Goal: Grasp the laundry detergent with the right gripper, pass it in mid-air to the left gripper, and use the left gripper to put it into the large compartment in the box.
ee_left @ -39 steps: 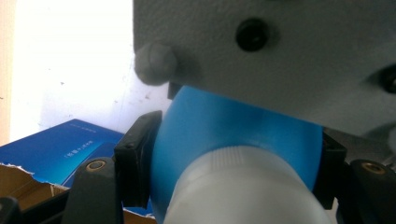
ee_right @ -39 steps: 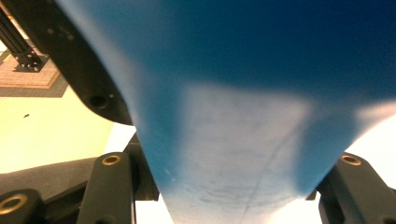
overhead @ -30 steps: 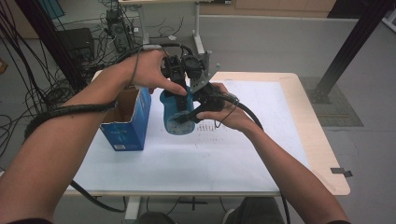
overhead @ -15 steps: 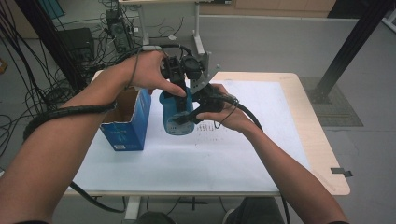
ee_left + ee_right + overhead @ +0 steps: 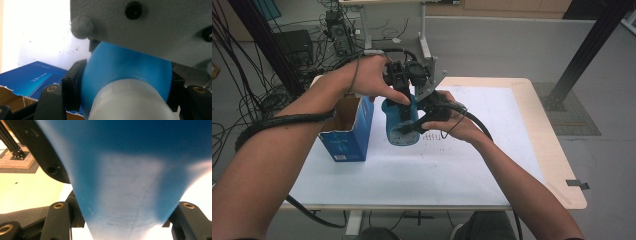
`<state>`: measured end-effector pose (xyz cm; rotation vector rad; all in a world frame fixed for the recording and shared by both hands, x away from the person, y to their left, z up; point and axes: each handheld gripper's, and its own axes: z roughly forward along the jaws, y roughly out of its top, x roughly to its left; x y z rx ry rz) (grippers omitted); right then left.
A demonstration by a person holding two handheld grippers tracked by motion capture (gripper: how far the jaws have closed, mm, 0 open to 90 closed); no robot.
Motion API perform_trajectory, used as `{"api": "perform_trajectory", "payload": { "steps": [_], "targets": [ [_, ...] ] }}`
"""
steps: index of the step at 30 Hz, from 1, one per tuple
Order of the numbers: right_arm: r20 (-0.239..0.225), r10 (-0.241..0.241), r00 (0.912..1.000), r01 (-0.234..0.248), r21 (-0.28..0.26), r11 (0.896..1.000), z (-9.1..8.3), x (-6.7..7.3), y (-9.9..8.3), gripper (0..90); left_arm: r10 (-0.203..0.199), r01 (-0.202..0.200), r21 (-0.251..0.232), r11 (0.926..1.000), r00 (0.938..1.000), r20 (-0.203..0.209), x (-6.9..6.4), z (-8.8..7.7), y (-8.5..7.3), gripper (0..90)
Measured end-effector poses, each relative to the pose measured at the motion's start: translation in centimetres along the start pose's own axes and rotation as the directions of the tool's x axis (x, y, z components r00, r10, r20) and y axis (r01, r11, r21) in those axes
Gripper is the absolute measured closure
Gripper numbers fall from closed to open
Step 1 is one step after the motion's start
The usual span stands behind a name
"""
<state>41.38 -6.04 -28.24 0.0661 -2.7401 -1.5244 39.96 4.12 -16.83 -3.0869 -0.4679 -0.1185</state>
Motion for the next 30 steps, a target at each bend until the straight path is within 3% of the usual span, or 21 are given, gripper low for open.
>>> {"api": "perform_trajectory", "payload": {
  "steps": [30],
  "targets": [
    [-0.008, 0.005, 1.0, -0.005, 0.001, 1.0, 0.1, -0.06, -0.06, 41.1, -0.003, 0.003, 0.009, 1.0, 1.0, -0.001, -0.1, 0.06, -0.09, 35.1]
  ]
}}
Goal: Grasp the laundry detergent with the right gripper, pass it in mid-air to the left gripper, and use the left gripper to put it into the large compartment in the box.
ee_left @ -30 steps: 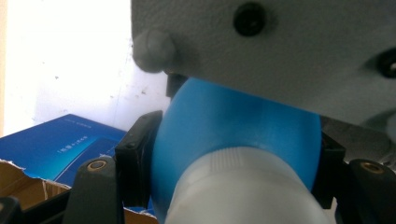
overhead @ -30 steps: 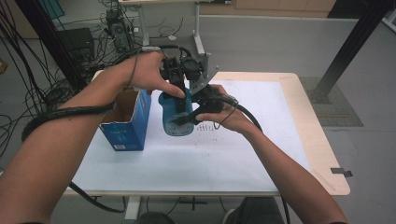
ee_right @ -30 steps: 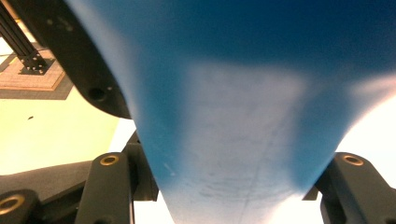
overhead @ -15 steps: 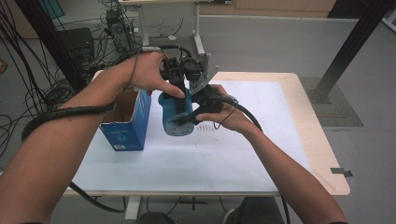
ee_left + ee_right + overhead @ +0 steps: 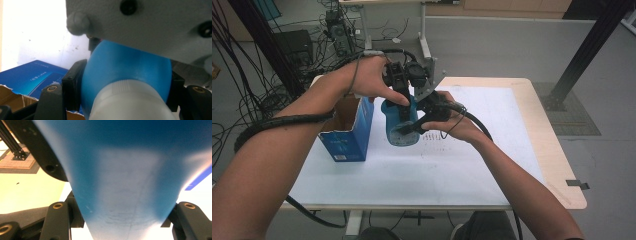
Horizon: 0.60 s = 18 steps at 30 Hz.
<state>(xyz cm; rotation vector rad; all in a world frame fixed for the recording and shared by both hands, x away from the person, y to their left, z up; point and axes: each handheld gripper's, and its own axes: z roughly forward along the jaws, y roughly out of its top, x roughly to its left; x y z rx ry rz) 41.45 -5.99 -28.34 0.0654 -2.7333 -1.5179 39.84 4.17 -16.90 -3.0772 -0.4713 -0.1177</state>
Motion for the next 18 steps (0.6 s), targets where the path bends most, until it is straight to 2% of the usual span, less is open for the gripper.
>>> {"api": "perform_trajectory", "payload": {
  "steps": [10, 18],
  "targets": [
    [-0.002, 0.007, 1.0, -0.007, 0.002, 1.0, 0.06, -0.02, -0.16, 40.8, 0.005, -0.005, 0.013, 0.9999, 1.0, 0.002, 0.03, 0.08, 0.08, 35.2],
    [-0.005, 0.013, 0.9999, -0.013, 0.001, 1.0, 0.08, -0.03, -0.2, 40.6, 0.003, -0.003, 0.002, 1.0, 1.0, -0.002, 0.01, 0.2, -0.02, 35.3]
  ]
}}
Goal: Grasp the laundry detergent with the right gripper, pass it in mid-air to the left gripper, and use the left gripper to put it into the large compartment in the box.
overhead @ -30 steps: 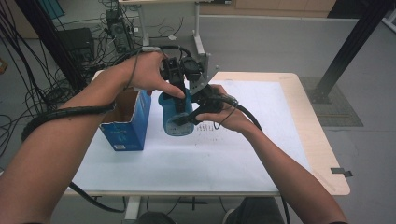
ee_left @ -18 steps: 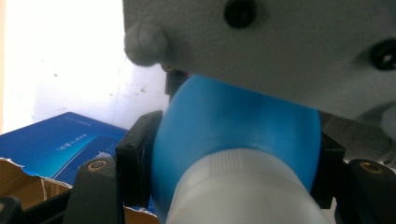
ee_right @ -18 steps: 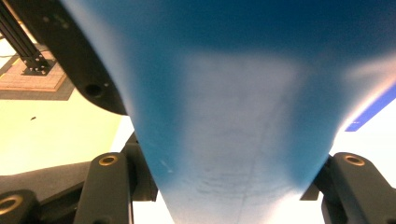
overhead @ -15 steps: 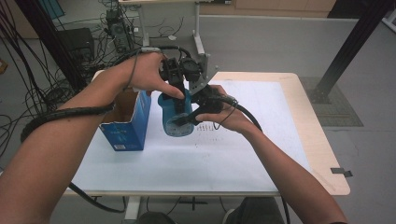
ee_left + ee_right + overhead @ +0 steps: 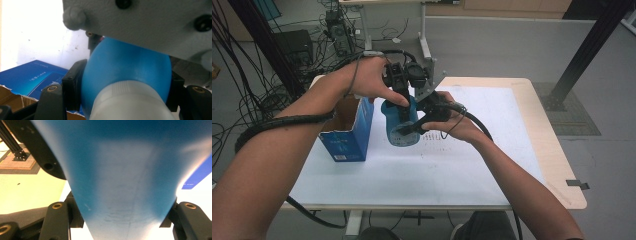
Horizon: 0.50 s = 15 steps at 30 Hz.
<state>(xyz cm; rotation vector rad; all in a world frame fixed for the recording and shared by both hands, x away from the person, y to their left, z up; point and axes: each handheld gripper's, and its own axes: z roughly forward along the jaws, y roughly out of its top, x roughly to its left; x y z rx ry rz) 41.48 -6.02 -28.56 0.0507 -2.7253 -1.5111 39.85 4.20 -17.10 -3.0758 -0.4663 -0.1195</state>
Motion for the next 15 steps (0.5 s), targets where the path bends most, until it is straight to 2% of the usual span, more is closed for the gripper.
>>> {"api": "perform_trajectory", "payload": {
  "steps": [15],
  "targets": [
    [0.006, 0.002, 1.0, -0.002, -0.003, 1.0, -0.13, 0.06, -0.02, 40.4, 0.001, -0.001, 0.009, 1.0, 1.0, 0.0, -0.05, -0.17, 0.14, 35.3]
  ]
}}
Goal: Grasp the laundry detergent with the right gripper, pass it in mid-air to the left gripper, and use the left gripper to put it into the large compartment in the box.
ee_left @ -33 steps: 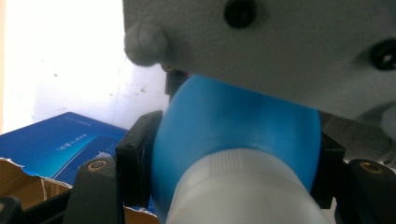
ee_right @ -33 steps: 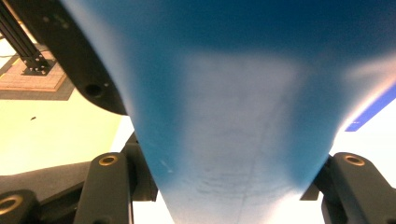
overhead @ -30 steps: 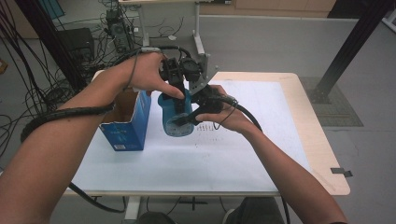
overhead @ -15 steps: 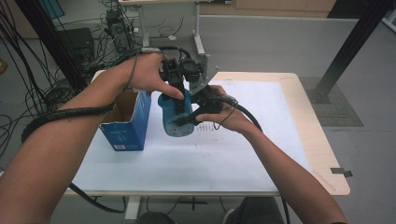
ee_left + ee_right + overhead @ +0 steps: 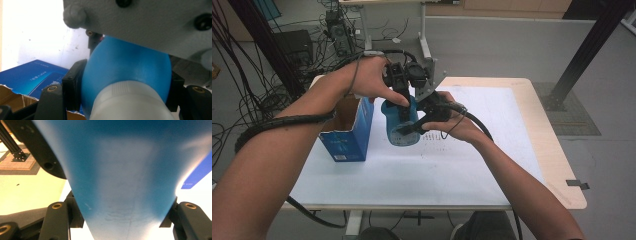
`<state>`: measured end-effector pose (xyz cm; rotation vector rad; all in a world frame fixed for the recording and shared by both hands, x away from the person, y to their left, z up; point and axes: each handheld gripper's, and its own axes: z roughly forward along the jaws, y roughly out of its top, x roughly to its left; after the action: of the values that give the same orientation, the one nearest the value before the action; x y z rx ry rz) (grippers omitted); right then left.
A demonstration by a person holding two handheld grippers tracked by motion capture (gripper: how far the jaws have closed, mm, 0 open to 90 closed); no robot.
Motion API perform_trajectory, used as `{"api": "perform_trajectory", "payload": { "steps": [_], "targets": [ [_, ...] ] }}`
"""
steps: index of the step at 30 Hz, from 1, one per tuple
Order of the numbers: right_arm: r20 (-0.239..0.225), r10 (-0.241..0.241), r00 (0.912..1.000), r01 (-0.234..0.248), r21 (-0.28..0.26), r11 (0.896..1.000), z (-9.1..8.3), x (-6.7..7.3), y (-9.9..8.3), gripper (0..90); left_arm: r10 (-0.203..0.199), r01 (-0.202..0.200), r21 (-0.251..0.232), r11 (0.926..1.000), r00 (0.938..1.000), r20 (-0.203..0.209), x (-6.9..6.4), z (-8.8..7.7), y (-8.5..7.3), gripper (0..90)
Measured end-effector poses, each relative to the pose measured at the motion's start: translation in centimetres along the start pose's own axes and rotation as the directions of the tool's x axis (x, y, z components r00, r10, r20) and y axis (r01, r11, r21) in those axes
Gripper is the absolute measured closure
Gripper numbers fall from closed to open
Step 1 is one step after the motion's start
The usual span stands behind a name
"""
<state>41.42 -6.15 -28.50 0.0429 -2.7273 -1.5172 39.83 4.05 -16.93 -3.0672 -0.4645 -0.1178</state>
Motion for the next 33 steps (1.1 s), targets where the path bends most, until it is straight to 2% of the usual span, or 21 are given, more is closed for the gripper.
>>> {"api": "perform_trajectory", "payload": {
  "steps": [7, 13, 15, 18, 21, 23, 25, 29, 33],
  "targets": [
    [0.005, 0.01, 0.9999, -0.01, -0.005, 1.0, 0.0, 0.1, 0.0, 39.6, -0.006, 0.006, -0.004, 1.0, 1.0, 0.0, -0.1, -0.2, 0.0, 35.3],
    [0.03, 0.029, 0.9992, -0.028, -0.011, 1.0, -0.5, 0.2, -0.1, 29.6, -0.011, 0.011, 0.007, 0.9999, 0.9999, -0.004, -0.1, -0.4, -0.1, 35.3],
    [0.044, 0.045, 0.998, -0.045, 0.002, 0.999, -0.7, 0.2, -0.2, 24.0, -0.02, 0.02, 0.003, 0.9998, 0.9998, -0.004, 0.0, -0.3, -0.2, 35.3],
    [0.072, 0.043, 0.9964, -0.045, 0.02, 0.999, -0.9, 0.2, -0.5, 18.7, -0.027, 0.027, 0.009, 0.9996, 0.9996, -0.009, 0.1, -0.2, -0.3, 35.3],
    [0.079, 0.077, 0.9938, -0.08, 0.03, 0.996, -1.3, 0.2, -1.0, 13.6, -0.044, 0.044, 0.005, 0.999, 0.9989, -0.014, 0.2, -0.2, -0.5, 35.3],
    [0.13, 0.067, 0.9893, -0.077, 0.072, 0.994, -1.5, 0.5, -1.2, 11.6, -0.057, 0.057, 0.003, 0.9983, 0.9982, -0.018, 0.4, -0.4, -0.7, 35.2],
    [0.159, 0.083, 0.9837, -0.099, 0.091, 0.991, -1.7, 0.7, -1.5, 6.2, -0.076, 0.076, -0.001, 0.9971, 0.9968, -0.026, 0.5, -0.7, -0.9, 35.2],
    [0.182, 0.099, 0.9783, -0.119, 0.102, 0.988, -2.4, 1.1, -2.0, 2.9, -0.115, 0.114, -0.021, 0.9932, 0.9921, -0.05, 0.7, -1.5, -1.3, 35.2],
    [0.192, 0.114, 0.9748, -0.137, 0.114, 0.984, -3.3, 1.4, -2.7, 0.9, -0.163, 0.162, -0.031, 0.9863, 0.9854, -0.048, 1.1, -2.4, -1.7, 35.2]
  ]
}}
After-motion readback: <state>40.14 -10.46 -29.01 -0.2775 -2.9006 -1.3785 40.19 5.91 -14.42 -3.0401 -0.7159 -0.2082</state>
